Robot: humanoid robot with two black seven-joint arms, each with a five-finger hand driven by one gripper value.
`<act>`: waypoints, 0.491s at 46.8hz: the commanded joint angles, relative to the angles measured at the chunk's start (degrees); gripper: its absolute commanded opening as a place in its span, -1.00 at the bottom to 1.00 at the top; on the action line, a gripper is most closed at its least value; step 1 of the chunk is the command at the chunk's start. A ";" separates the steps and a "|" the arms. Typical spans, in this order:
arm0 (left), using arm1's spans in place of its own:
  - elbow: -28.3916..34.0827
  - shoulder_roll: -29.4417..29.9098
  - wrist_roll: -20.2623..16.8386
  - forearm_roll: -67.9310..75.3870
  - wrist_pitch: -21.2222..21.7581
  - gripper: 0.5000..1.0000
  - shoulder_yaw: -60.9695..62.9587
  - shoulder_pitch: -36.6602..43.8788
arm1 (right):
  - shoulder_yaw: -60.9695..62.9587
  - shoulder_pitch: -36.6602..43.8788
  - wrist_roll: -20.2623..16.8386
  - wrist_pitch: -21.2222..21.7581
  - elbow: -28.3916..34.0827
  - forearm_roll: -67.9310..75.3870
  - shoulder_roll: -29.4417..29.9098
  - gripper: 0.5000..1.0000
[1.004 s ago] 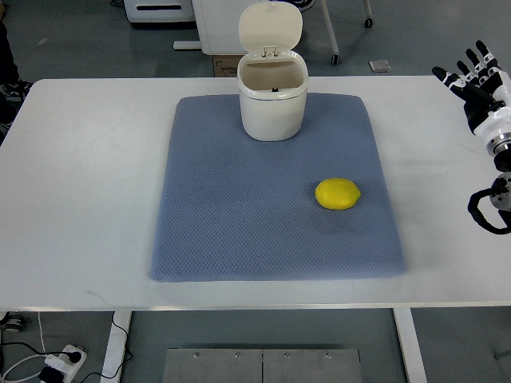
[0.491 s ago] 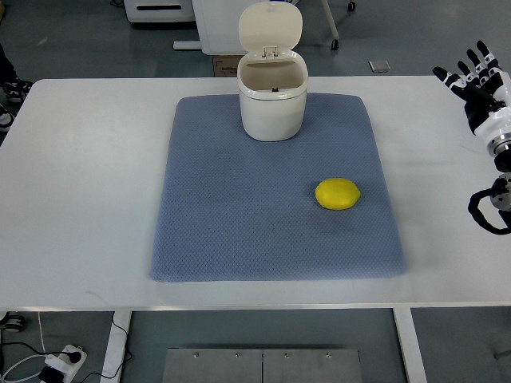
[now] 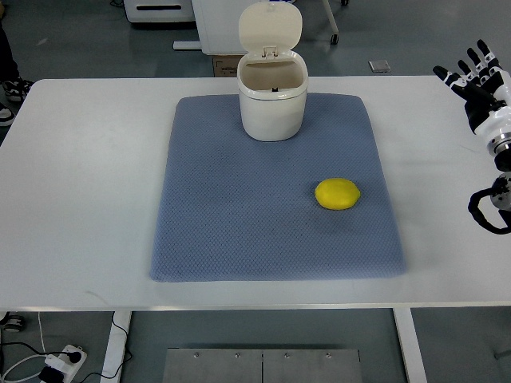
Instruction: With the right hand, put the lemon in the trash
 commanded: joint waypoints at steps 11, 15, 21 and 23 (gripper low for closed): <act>0.00 0.00 0.00 0.01 0.01 1.00 0.00 0.09 | -0.01 1.00 -0.15 0.00 0.05 0.00 -0.09 1.00; 0.00 0.00 0.00 0.01 0.01 1.00 0.00 0.00 | -0.01 1.01 -0.23 0.00 0.22 0.00 -0.09 1.00; 0.00 0.00 0.00 0.01 0.01 1.00 0.00 0.09 | -0.45 0.74 -0.23 0.26 0.31 0.00 -0.09 1.00; 0.00 0.00 0.00 0.01 0.01 1.00 0.00 0.00 | -0.62 0.57 -0.32 0.35 0.40 -0.09 -0.09 1.00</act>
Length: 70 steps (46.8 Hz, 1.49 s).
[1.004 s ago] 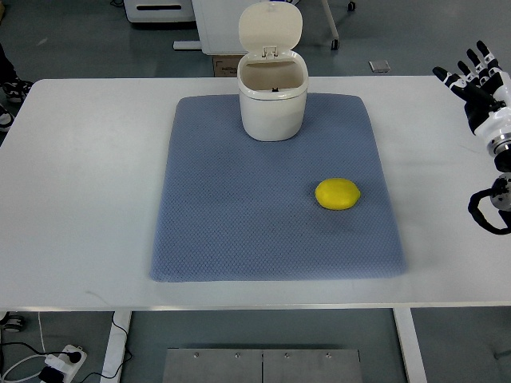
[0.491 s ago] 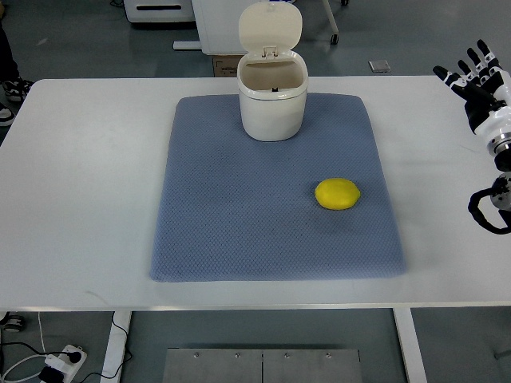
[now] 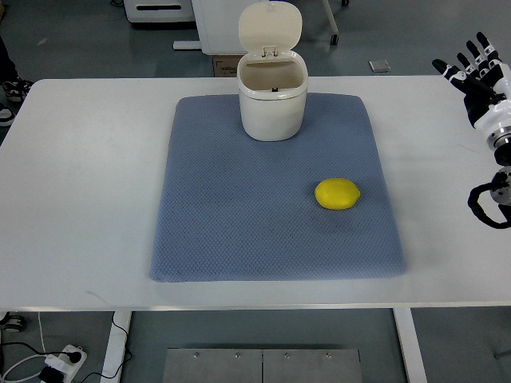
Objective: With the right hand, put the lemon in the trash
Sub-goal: 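Move the right hand toward the yellow lemon on the mat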
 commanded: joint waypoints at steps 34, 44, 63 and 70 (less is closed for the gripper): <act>0.00 0.00 0.00 -0.01 0.00 1.00 0.00 -0.02 | -17.63 0.73 1.94 11.48 1.56 -13.88 -5.39 1.00; 0.00 0.00 0.00 -0.01 0.00 1.00 0.00 -0.02 | -23.96 1.61 5.10 14.82 1.56 -14.24 -7.23 1.00; 0.00 0.00 0.00 -0.01 0.00 1.00 0.00 -0.02 | -36.36 4.16 12.75 17.20 2.61 -14.24 -8.64 1.00; 0.00 0.00 0.00 -0.01 0.00 1.00 0.00 -0.02 | -37.59 4.42 13.54 17.02 2.61 -14.24 -7.41 1.00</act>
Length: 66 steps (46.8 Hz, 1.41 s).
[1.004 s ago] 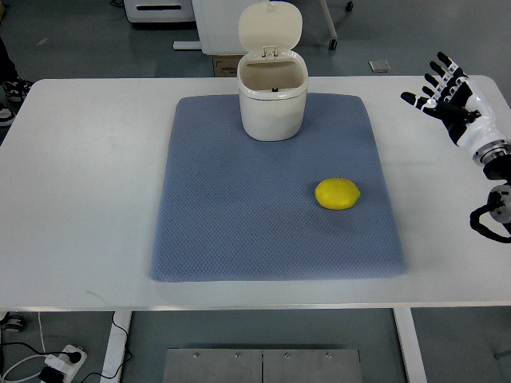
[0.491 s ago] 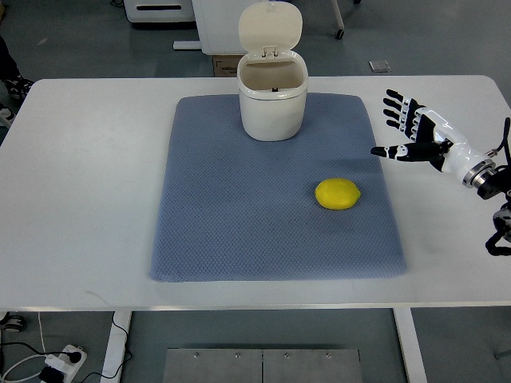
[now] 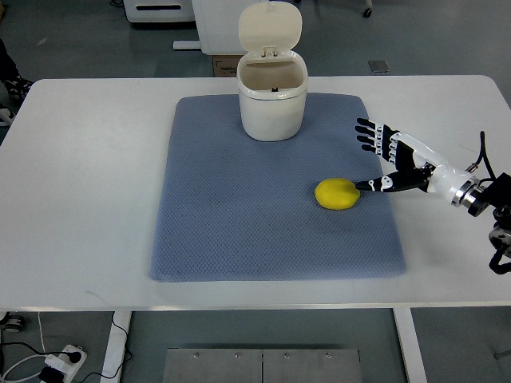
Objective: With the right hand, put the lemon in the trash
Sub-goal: 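Move the right hand toward the yellow lemon on the mat, then close the right hand's fingers around the yellow lemon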
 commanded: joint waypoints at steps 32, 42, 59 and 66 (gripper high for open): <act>0.00 0.00 0.00 0.00 0.00 1.00 -0.01 0.00 | -4.07 -0.07 0.93 -2.12 -0.64 -0.44 4.76 0.98; 0.00 0.00 0.00 0.00 0.00 1.00 -0.01 0.00 | -6.27 -0.07 0.93 -4.22 -0.82 -0.44 4.76 0.97; 0.00 0.00 0.00 0.00 0.00 1.00 -0.01 0.00 | -7.15 -0.16 0.93 -6.34 -1.78 -0.35 5.64 0.78; 0.00 0.00 0.00 0.00 0.00 1.00 -0.01 0.00 | -7.23 -0.33 0.93 -7.39 -1.87 -0.35 5.90 0.71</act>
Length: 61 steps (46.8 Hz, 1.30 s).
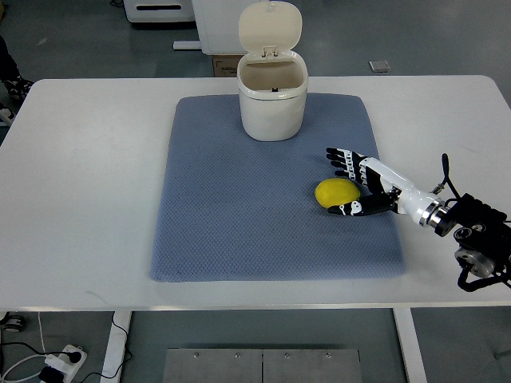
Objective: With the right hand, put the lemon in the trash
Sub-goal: 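Close the right hand's fingers around the yellow lemon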
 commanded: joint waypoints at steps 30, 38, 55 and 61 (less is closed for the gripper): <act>0.00 0.00 0.00 0.00 0.00 1.00 0.00 -0.05 | -3.21 -0.09 -0.01 -2.50 -0.09 0.35 -0.07 0.60; 0.00 0.00 0.00 0.00 0.00 1.00 0.00 -0.05 | -3.12 0.17 -0.01 -2.76 -0.35 0.61 -0.07 0.43; 0.00 0.00 0.00 0.00 0.00 1.00 0.00 -0.05 | -3.21 0.17 -0.01 -2.59 -0.18 0.79 -0.51 -1.00; 0.00 0.00 0.00 0.00 0.00 1.00 0.00 -0.05 | -2.95 0.35 -0.01 -2.68 -0.09 0.88 -1.04 -1.00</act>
